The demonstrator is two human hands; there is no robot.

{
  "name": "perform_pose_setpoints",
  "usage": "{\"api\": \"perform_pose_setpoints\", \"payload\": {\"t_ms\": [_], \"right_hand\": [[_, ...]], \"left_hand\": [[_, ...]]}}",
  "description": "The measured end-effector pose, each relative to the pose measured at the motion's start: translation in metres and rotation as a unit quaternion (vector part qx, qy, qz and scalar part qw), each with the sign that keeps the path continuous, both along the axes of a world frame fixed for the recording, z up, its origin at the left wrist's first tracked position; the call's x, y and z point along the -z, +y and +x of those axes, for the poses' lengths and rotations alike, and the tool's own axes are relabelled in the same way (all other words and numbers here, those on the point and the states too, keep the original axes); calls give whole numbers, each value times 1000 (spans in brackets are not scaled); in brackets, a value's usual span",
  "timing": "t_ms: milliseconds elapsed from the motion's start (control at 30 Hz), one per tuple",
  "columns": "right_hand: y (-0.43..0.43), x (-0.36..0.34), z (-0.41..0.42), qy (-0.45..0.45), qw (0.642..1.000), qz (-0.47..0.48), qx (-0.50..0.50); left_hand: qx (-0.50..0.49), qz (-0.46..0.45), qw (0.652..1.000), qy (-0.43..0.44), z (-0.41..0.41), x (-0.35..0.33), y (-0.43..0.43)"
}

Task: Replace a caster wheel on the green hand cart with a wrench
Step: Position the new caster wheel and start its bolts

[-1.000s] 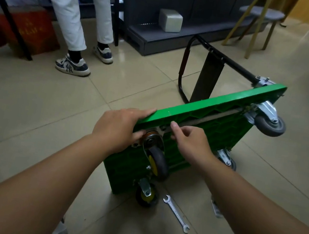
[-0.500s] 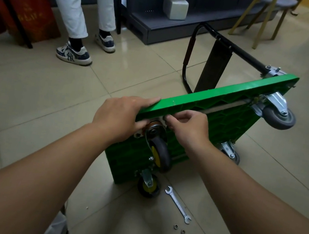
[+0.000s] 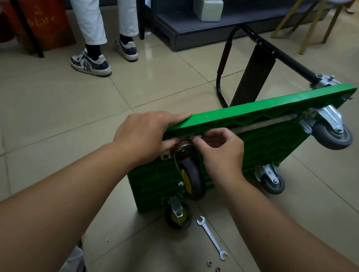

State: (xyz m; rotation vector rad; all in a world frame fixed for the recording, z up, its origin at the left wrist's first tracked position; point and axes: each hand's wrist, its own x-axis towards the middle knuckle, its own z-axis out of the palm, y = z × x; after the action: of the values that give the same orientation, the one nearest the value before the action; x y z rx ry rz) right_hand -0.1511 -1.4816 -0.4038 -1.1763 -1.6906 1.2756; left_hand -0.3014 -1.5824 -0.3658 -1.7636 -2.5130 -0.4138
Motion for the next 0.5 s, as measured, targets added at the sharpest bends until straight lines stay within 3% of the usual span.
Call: {"api": "perform_pose_setpoints", "payload": {"t_ms": [167, 333, 500], "right_hand": [[0, 4, 3, 0, 1000, -4, 26], [2, 13, -2, -52, 995, -78, 17], [2, 7, -1, -59, 998, -36, -1]], "left_hand": [[-2, 3, 1000, 0, 0, 0, 0], [-5, 4, 1000, 5, 1, 0, 0], [-3, 4, 1000, 6, 1, 0, 0]]}}
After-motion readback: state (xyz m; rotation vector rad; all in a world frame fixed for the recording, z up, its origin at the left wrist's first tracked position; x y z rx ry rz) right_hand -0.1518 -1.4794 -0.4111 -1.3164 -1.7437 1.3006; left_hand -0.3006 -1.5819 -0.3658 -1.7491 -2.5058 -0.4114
